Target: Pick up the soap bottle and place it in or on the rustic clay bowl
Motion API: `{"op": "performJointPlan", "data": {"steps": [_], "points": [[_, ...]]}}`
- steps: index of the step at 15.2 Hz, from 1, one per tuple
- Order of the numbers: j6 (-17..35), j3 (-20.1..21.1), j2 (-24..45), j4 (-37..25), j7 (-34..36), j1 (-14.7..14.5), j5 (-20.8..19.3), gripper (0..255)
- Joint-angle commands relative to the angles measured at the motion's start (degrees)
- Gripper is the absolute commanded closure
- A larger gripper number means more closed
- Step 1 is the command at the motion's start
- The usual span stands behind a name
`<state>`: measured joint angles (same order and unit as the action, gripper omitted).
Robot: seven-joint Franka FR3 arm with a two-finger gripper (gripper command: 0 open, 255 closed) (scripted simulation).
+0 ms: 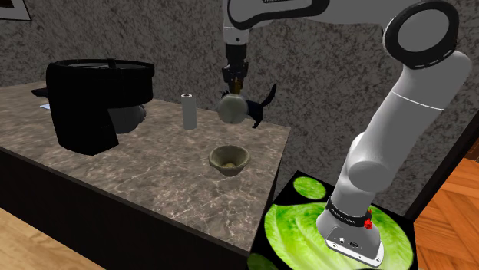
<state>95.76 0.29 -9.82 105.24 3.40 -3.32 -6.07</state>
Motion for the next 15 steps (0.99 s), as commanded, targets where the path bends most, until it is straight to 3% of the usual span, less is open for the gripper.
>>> {"op": "performJointPlan", "data": {"steps": [1, 6, 15], "points": [[-0.77, 1.47, -2.29, 1.79, 2.51, -1.06, 0.28, 255], [-3.6, 5.18, -7.53, 4.75, 8.12, -3.48, 1.58, 255], [3.3, 5.17, -8.4, 12.54, 8.66, -3.53, 1.61, 255]]}}
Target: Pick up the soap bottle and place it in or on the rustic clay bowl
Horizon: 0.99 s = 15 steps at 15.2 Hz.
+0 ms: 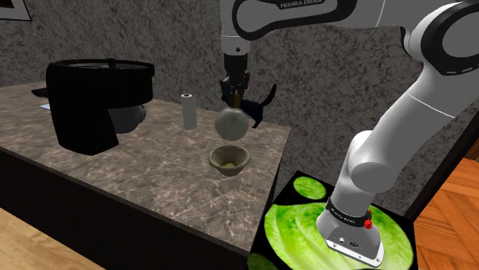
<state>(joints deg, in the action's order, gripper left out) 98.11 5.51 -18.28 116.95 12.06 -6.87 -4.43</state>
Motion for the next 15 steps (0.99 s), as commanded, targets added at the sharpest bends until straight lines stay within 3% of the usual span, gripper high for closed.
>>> {"op": "performJointPlan", "data": {"steps": [1, 15], "points": [[1.71, -0.05, 0.03, 1.62, 0.07, 0.03, -0.04, 255], [12.5, 0.04, 0.89, 11.61, 1.12, 0.01, -0.33, 255]]}}
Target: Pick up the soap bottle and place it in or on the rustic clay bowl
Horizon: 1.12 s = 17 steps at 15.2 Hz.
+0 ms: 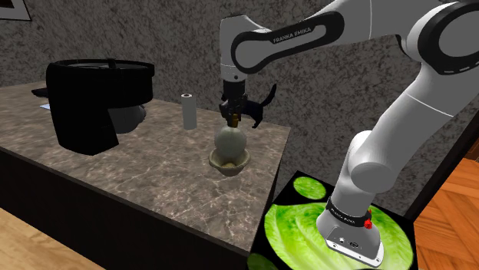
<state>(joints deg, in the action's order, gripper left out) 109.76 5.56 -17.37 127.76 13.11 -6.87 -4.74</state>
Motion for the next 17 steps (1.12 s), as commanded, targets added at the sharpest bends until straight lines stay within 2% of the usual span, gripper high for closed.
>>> {"op": "performJointPlan", "data": {"steps": [1, 8, 9, 14, 17], "points": [[1.37, 0.0, 0.08, 1.23, 0.12, 0.01, -0.05, 255], [1.37, 0.0, 0.08, 1.23, 0.12, 0.01, -0.05, 255], [1.38, -0.01, 0.08, 1.24, 0.11, 0.01, -0.05, 0], [1.37, 0.0, 0.09, 1.22, 0.12, 0.01, -0.05, 0], [-4.46, 0.23, -0.68, -3.84, -0.04, -0.19, 0.26, 0]]}}
